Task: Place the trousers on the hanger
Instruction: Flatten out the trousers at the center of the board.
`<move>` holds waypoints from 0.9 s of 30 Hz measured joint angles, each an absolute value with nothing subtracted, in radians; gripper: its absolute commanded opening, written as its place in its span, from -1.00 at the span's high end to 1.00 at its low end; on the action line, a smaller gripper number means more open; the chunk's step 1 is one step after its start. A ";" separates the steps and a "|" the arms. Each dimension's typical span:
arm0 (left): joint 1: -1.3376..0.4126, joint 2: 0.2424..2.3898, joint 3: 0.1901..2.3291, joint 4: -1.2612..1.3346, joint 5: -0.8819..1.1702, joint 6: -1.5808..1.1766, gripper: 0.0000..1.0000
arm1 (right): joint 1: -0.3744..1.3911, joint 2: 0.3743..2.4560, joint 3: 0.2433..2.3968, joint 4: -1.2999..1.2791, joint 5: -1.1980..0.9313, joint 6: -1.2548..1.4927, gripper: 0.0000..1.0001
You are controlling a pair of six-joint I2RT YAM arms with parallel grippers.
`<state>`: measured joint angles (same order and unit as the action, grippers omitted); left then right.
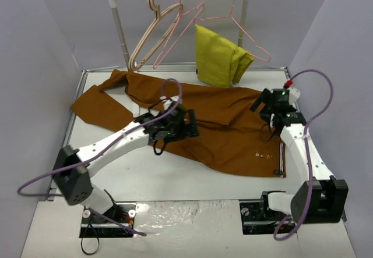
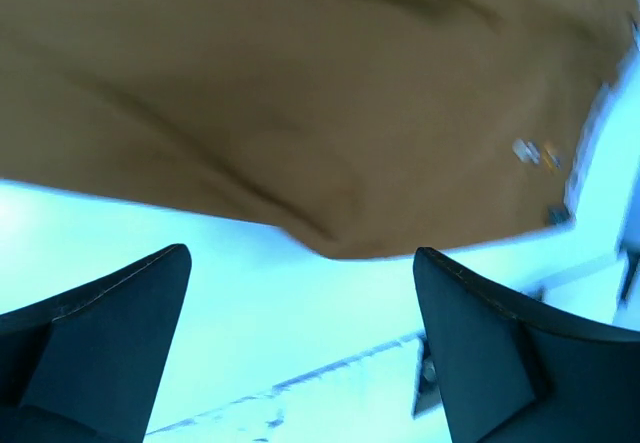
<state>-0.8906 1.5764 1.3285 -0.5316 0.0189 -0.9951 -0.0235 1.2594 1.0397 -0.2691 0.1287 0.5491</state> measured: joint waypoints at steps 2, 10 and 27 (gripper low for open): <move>-0.815 1.460 1.232 -0.553 -0.020 -0.995 -0.86 | 0.056 1.213 0.931 -0.266 0.104 0.600 -0.94; -0.573 1.105 0.891 -0.680 -0.107 -0.996 -0.86 | 0.138 1.138 0.535 -0.197 0.024 0.838 -0.95; -0.417 0.861 0.797 -0.865 -0.161 -0.997 -0.86 | -0.371 1.246 0.562 -0.142 -0.020 0.922 -1.00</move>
